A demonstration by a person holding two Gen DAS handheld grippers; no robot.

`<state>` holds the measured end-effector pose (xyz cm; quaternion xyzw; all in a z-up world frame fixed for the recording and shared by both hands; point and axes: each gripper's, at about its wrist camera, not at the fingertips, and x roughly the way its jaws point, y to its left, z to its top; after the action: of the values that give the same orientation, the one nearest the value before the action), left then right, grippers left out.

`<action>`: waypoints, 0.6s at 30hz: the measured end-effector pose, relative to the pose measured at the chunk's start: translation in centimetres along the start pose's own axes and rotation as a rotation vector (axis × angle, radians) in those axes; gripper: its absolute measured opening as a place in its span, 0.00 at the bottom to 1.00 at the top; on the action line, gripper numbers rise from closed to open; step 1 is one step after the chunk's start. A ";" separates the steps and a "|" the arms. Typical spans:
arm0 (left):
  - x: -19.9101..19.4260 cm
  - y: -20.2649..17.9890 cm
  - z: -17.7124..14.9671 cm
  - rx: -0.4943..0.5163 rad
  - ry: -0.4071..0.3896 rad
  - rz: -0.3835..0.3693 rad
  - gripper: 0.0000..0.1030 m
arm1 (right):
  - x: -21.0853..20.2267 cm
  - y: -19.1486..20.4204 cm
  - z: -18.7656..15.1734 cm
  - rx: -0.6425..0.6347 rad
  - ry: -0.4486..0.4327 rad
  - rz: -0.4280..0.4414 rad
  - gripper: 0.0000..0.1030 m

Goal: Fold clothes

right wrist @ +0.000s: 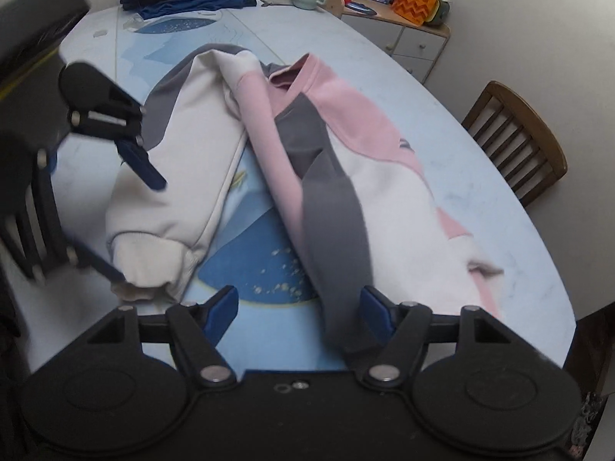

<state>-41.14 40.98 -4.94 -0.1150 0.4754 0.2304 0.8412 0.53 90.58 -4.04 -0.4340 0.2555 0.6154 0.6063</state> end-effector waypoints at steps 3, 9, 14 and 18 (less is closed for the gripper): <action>1.5 -1.3 -0.2 0.013 0.040 0.113 0.77 | -0.3 0.2 -0.5 0.012 -0.011 -0.037 1.00; -0.3 0.0 -1.7 -0.064 0.063 0.197 0.14 | 0.6 0.5 -1.2 0.041 -0.039 -0.116 1.00; -2.8 3.4 -5.3 -0.172 0.123 0.311 0.12 | 2.4 0.7 -0.9 0.029 -0.045 -0.235 1.00; -5.6 7.6 -10.0 -0.279 0.204 0.448 0.12 | 3.7 0.2 -0.5 -0.003 -0.006 -0.298 1.00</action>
<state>-54.80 41.87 -5.19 -0.1442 0.5349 0.4610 0.6932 0.83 92.05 -7.47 -0.4662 0.1856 0.5202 0.6912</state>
